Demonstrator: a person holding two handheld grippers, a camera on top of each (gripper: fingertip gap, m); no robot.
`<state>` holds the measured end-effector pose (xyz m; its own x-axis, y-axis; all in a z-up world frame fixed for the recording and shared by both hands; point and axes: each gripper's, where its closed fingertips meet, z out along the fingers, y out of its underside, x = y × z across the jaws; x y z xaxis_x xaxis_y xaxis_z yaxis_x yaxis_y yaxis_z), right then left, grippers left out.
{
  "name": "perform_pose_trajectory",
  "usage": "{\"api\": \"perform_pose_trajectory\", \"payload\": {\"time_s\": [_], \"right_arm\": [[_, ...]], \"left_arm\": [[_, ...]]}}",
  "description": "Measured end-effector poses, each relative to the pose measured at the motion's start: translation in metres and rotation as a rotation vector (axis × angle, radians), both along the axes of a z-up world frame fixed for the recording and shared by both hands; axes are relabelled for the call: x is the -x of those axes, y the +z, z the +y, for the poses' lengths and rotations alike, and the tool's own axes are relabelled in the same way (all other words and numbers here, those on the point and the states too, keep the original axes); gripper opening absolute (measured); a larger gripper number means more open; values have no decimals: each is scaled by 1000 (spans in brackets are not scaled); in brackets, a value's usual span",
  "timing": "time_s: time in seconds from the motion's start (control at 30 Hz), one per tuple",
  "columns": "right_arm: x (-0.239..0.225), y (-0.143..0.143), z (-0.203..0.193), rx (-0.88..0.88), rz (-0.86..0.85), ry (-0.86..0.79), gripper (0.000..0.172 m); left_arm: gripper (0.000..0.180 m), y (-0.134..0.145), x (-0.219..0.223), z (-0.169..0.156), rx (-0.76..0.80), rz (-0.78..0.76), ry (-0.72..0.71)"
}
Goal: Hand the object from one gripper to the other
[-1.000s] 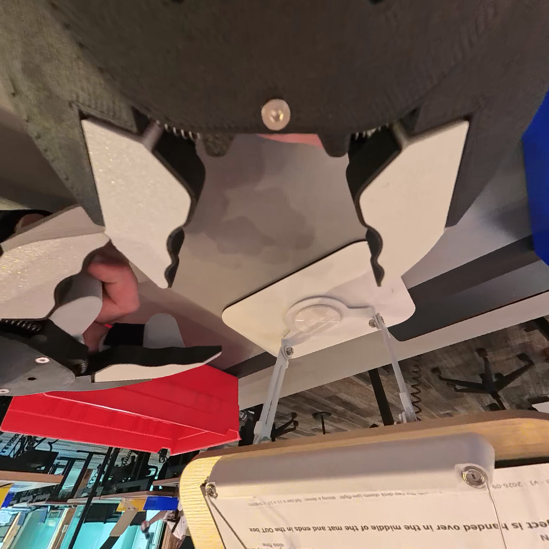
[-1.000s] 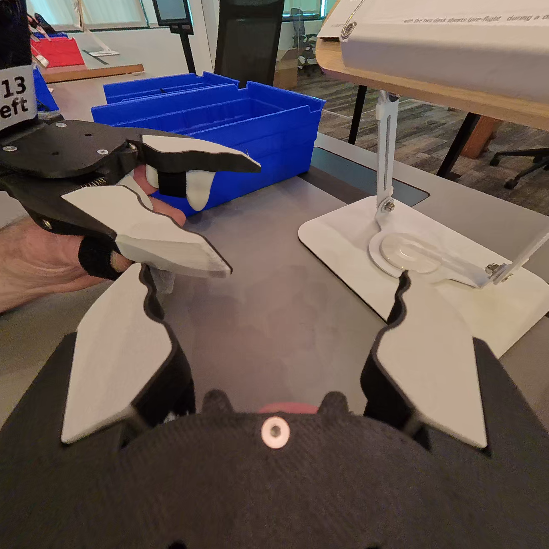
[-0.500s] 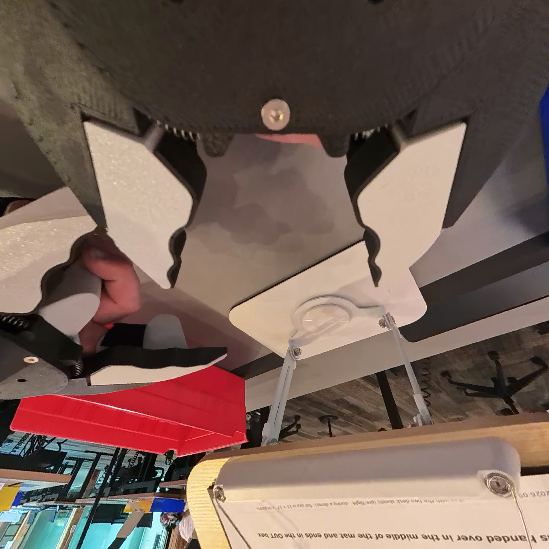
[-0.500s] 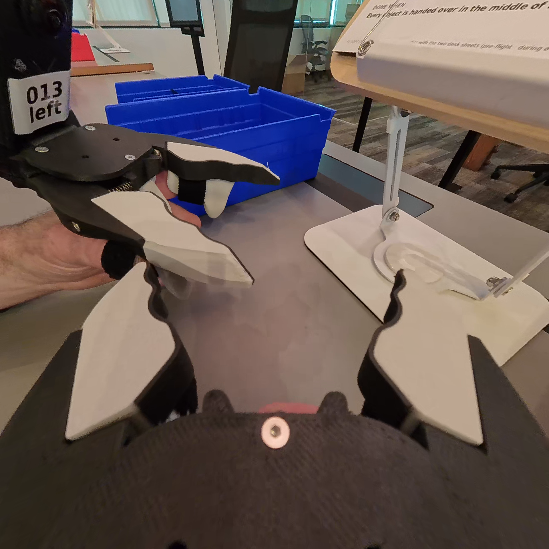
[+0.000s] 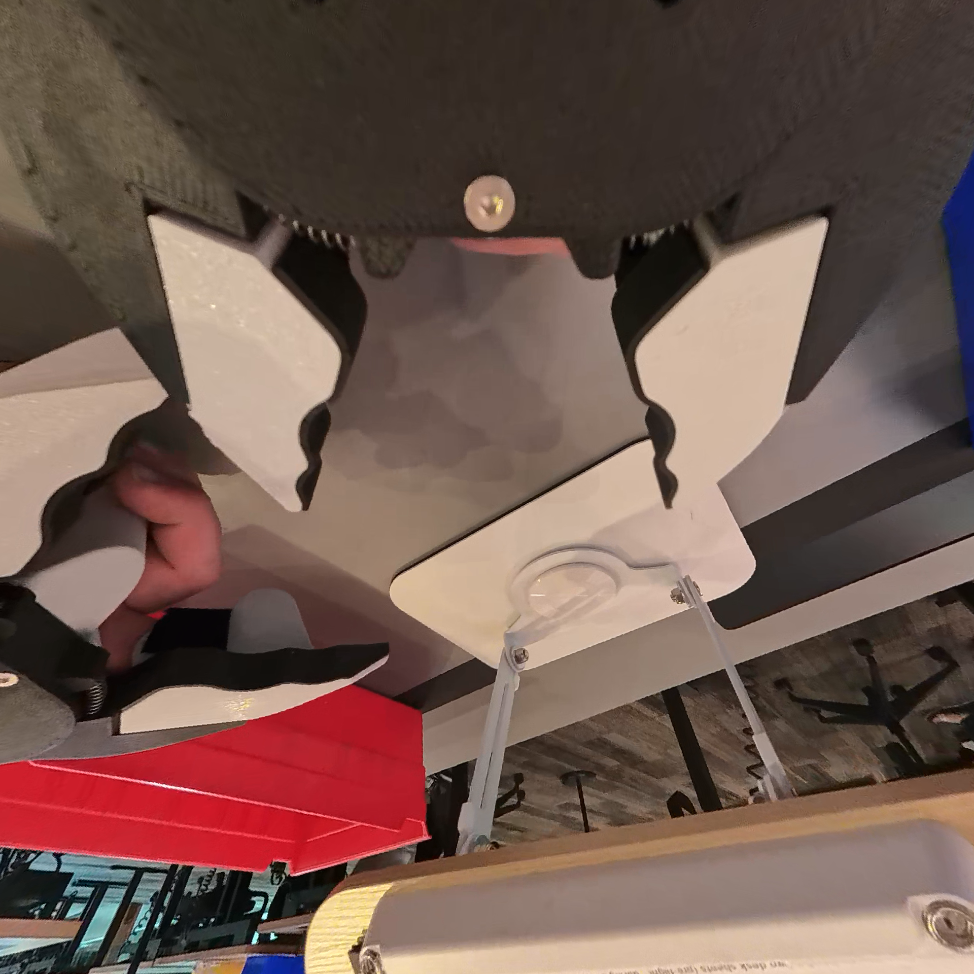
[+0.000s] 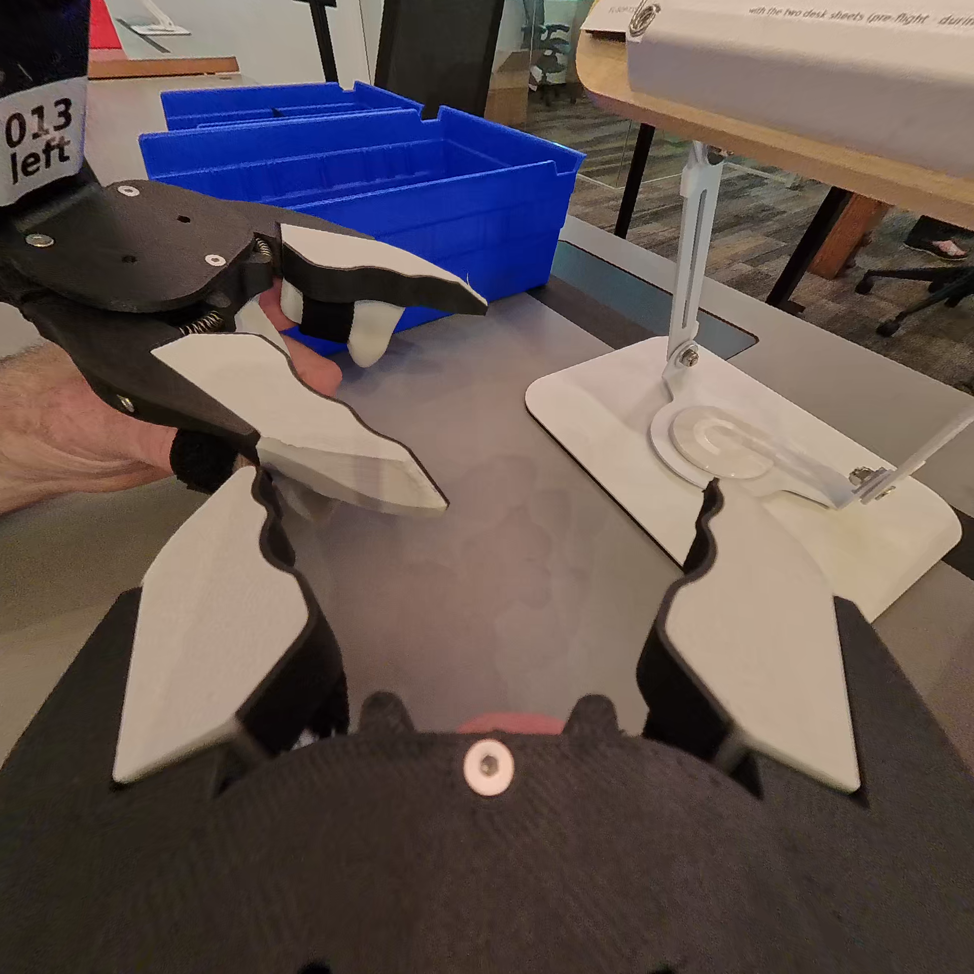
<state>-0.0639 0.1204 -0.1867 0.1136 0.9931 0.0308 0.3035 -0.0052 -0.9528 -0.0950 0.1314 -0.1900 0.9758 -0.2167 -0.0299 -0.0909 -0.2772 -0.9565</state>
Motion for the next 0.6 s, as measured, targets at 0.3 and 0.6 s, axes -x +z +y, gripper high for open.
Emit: {"api": "perform_pose_trajectory", "payload": {"time_s": [0.3, 0.6], "right_arm": [[0, -1, 2, 13, -1, -4, 142], [-5, 5, 7, -73, -28, -9, 142]], "left_arm": [[116, 1, 0, 1, 1, 6, 2], [119, -3, -5, 5, 15, -20, -11]]}}
